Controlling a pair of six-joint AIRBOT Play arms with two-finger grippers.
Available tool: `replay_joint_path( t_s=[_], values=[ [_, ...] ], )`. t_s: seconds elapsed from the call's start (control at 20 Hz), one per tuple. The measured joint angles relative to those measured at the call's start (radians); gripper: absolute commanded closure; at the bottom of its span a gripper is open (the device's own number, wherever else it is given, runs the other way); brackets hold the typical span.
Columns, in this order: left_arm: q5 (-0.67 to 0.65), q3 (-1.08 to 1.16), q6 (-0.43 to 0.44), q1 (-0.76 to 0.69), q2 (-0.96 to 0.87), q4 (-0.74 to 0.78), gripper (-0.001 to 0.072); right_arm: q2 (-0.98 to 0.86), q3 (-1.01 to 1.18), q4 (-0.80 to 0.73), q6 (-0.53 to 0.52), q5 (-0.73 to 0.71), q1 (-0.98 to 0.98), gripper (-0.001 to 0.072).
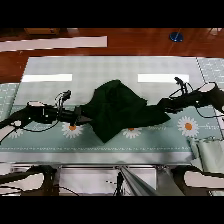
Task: Fold the shirts.
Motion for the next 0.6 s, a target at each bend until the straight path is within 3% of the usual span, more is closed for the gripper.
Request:
replay_joint_path(
  t_s=[0.1,0.15,0.35,0.6],
  values=[
    [-0.006,0.000,0.001,0.000,0.000,0.000,0.0684,-0.025,-0.002,0.005,-0.002,-0.012,0.037,0.0605],
    [-0.007,0.000,0.003,0.000,0.000,0.000,0.0685,-0.033,-0.002,0.003,-0.001,-0.018,0.052,0.0685],
    [-0.021,0.044,0.012,0.001,0.017,0.002,0.0687,-0.015,0.037,0.014,-0.002,0.006,0.063,0.0685],
    [-0.043,0.252,-0.004,0.045,0.168,0.002,0.0686,0.159,0.201,0.026,0.010,0.103,-0.027,0.0685]
  ],
)
